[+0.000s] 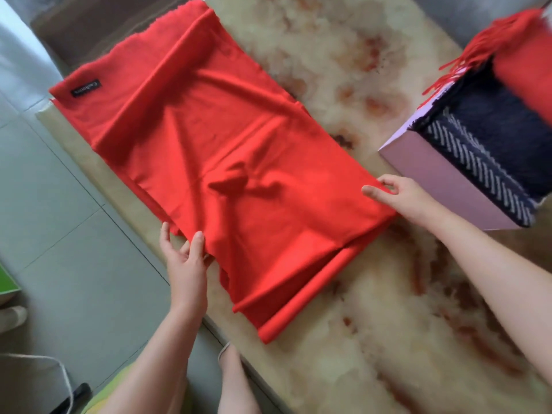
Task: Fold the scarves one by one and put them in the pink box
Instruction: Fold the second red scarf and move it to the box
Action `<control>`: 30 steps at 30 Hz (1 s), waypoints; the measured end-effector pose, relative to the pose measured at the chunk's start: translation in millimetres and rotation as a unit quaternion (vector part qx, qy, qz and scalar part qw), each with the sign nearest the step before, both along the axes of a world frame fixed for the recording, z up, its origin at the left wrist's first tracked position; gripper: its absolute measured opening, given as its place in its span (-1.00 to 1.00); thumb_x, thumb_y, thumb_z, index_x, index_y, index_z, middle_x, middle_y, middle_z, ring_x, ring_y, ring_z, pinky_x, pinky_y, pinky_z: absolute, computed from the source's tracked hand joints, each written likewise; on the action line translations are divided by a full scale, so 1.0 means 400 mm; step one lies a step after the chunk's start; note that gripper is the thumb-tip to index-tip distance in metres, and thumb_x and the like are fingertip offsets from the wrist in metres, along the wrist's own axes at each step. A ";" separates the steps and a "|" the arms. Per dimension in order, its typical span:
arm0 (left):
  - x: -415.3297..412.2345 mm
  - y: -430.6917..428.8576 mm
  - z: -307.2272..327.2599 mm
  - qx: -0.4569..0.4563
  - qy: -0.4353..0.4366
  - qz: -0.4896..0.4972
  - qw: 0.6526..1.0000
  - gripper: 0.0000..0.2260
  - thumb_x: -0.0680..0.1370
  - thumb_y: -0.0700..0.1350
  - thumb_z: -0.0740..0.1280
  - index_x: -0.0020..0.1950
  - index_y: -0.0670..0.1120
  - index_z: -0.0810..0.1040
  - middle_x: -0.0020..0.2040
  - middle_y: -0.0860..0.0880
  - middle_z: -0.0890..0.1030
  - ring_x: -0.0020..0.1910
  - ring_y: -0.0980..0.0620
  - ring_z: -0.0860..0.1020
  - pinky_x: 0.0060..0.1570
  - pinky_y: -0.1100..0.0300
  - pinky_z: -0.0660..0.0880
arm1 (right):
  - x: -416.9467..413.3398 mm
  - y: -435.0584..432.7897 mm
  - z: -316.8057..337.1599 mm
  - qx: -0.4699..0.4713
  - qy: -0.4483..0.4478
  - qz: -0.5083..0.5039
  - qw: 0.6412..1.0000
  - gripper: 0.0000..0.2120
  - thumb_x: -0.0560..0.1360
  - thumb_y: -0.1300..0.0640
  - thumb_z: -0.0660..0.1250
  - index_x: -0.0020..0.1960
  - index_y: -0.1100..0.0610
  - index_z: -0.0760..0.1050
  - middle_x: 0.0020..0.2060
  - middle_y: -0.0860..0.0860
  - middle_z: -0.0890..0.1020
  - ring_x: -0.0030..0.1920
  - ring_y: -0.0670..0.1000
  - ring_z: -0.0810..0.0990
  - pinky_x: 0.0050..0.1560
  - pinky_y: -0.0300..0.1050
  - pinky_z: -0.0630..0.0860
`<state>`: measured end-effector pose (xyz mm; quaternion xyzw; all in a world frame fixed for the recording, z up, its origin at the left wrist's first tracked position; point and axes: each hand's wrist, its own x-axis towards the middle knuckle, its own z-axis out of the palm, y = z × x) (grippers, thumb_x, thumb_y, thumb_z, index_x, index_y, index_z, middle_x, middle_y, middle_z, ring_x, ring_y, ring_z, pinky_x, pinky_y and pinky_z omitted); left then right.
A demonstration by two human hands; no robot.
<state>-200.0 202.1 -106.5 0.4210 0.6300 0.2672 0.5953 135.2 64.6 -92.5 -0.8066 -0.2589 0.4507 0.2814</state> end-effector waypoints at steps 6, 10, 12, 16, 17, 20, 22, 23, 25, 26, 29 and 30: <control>0.016 -0.054 -0.019 0.013 0.067 -0.064 0.996 -0.12 0.39 0.05 0.45 0.52 0.13 -0.06 0.06 -0.22 0.48 -0.06 -0.01 0.47 0.18 -0.06 0.43 | 0.015 -0.102 -0.042 -0.088 -0.115 0.042 0.989 -0.50 0.23 -0.16 0.51 0.12 -0.02 0.57 0.03 -0.03 0.64 0.21 0.07 0.49 0.33 0.06 0.37; 0.015 -0.075 -0.040 0.049 0.133 -0.089 0.986 -0.22 0.47 -0.14 0.43 0.54 0.00 0.03 -0.19 -0.23 0.50 -0.17 -0.04 0.47 0.12 -0.02 0.42 | -0.002 -0.124 -0.032 -0.060 -0.190 0.030 0.980 -0.72 0.40 0.00 0.47 0.08 0.03 0.59 -0.06 0.06 0.60 0.20 0.12 0.39 0.25 -0.11 0.27; 0.013 -0.085 -0.037 0.047 0.118 -0.071 0.989 -0.33 0.52 -0.14 0.37 0.52 0.02 0.08 -0.21 -0.10 0.51 -0.21 0.01 0.49 0.08 0.02 0.42 | -0.002 -0.134 -0.031 -0.041 -0.191 0.015 0.981 -0.71 0.39 -0.11 0.44 0.04 0.00 0.58 -0.08 0.09 0.59 0.16 0.09 0.45 0.29 -0.06 0.32; -0.010 -0.107 -0.040 0.035 0.090 -0.032 0.995 -0.53 0.59 -0.12 0.22 0.46 0.07 0.15 -0.07 0.02 0.58 -0.23 0.16 0.57 0.01 0.03 0.48 | -0.003 -0.153 -0.008 -0.005 -0.140 -0.042 0.989 -0.72 0.43 -0.13 0.40 -0.10 0.09 0.55 -0.22 -0.02 0.63 -0.14 -0.03 0.58 0.01 -0.03 0.48; -0.014 -0.114 -0.037 0.039 0.092 -0.038 0.994 -0.54 0.59 -0.10 0.22 0.45 0.09 0.16 -0.01 -0.01 0.59 -0.14 0.07 0.60 0.06 -0.03 0.51 | -0.012 -0.156 0.003 0.000 -0.121 -0.048 0.991 -0.76 0.45 -0.09 0.39 -0.14 0.10 0.55 -0.28 -0.06 0.62 -0.22 -0.07 0.55 -0.07 -0.08 0.44; -0.012 -0.133 -0.020 0.065 0.118 -0.073 0.988 -0.47 0.57 -0.12 0.30 0.47 0.04 0.16 -0.17 0.02 0.47 -0.22 0.05 0.51 -0.01 0.07 0.46 | -0.019 -0.178 0.006 -0.016 -0.064 -0.032 0.997 -0.64 0.33 -0.21 0.41 -0.11 0.08 0.57 -0.26 -0.11 0.63 -0.24 -0.19 0.55 -0.13 -0.35 0.45; -0.008 -0.140 -0.013 0.071 0.128 -0.081 0.986 -0.39 0.52 -0.12 0.37 0.49 0.00 0.16 -0.12 0.00 0.41 -0.19 0.09 0.44 0.02 0.21 0.38 | -0.018 -0.197 -0.011 -0.072 -0.068 -0.005 0.995 -0.36 0.18 -0.38 0.44 0.06 0.05 0.58 -0.05 -0.08 0.67 0.02 -0.14 0.59 0.17 -0.23 0.47; -0.007 -0.141 -0.012 0.070 0.126 -0.085 0.986 -0.36 0.50 -0.14 0.40 0.50 -0.01 0.16 -0.11 -0.01 0.39 -0.20 0.14 0.43 0.00 0.31 0.37 | -0.019 -0.206 -0.013 -0.104 -0.087 0.005 0.991 -0.30 0.12 -0.43 0.44 0.09 0.00 0.58 0.02 -0.04 0.66 0.15 -0.04 0.55 0.29 -0.07 0.41; -0.007 -0.142 -0.019 0.066 0.128 -0.094 0.985 -0.35 0.49 -0.18 0.41 0.49 -0.04 0.17 -0.21 0.02 0.35 -0.35 0.24 0.42 -0.21 0.47 0.35 | -0.022 -0.226 -0.012 -0.134 -0.118 0.021 0.984 -0.34 0.06 -0.46 0.43 0.02 -0.11 0.58 0.03 0.00 0.64 0.23 0.10 0.46 0.35 0.07 0.34; -0.008 -0.144 -0.023 0.061 0.130 -0.095 0.985 -0.36 0.49 -0.20 0.40 0.49 -0.05 0.17 -0.25 0.02 0.32 -0.40 0.24 0.41 -0.27 0.46 0.35 | -0.023 -0.236 -0.011 -0.137 -0.116 0.015 0.984 -0.45 0.07 -0.43 0.44 -0.07 -0.14 0.58 0.00 -0.01 0.65 0.21 0.11 0.46 0.34 0.08 0.34; -0.018 -0.154 -0.028 0.057 0.138 -0.095 0.984 -0.40 0.51 -0.16 0.39 0.48 -0.02 0.19 -0.27 0.02 0.33 -0.34 0.14 0.39 -0.16 0.27 0.37 | -0.025 -0.272 -0.030 -0.114 -0.129 -0.006 0.985 -0.83 0.29 -0.09 0.52 -0.24 -0.13 0.54 -0.11 0.04 0.66 0.15 0.11 0.51 0.30 0.00 0.35; -0.025 -0.157 -0.030 0.055 0.140 -0.091 0.984 -0.43 0.52 -0.15 0.37 0.46 -0.01 0.21 -0.27 0.04 0.34 -0.30 0.11 0.39 -0.10 0.20 0.36 | -0.028 -0.282 -0.028 -0.111 -0.143 -0.011 0.983 -0.84 0.32 -0.08 0.51 -0.24 -0.13 0.53 -0.16 0.03 0.67 0.12 0.10 0.53 0.27 -0.03 0.37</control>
